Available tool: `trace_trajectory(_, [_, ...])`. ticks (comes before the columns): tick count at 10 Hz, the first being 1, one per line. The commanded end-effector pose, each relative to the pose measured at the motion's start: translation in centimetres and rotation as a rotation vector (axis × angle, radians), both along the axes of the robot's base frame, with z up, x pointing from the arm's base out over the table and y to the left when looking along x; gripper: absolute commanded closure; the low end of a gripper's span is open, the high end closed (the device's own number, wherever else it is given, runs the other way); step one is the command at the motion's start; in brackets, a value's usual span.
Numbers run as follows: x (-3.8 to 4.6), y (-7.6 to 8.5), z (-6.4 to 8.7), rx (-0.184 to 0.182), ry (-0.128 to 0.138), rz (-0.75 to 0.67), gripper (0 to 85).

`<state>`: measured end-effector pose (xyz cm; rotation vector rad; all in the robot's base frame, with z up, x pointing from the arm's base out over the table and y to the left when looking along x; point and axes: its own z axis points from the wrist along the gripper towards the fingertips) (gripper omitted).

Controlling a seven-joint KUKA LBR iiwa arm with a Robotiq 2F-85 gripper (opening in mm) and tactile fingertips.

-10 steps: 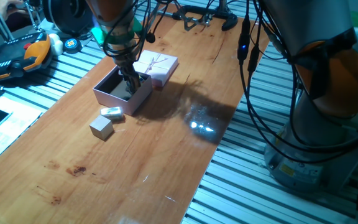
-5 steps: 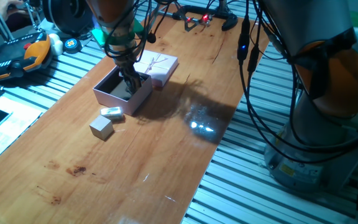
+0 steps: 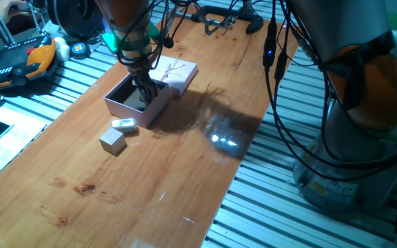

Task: Take everything out of the gift box

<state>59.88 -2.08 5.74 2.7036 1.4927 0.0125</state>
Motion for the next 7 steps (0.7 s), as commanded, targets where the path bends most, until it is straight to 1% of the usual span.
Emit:
trace_trajectory(1, [0.01, 0.0, 0.0, 0.000, -0.003, 0.000, 22.3])
trace_trajectory(3, [0.03, 0.2, 0.1, 0.002, -0.013, 0.018, 44.7])
trace_trajectory(4, [0.04, 0.3, 0.1, 0.002, -0.016, 0.030, 53.7])
trace_trajectory(5, [0.03, 0.5, 0.3, 0.003, -0.024, 0.039, 68.7])
trace_trajectory(6, [0.09, 0.7, 0.6, 0.002, -0.027, 0.049, 77.0])
trace_trajectory(7, [0.20, 0.9, 1.1, 0.002, -0.024, 0.058, 84.0])
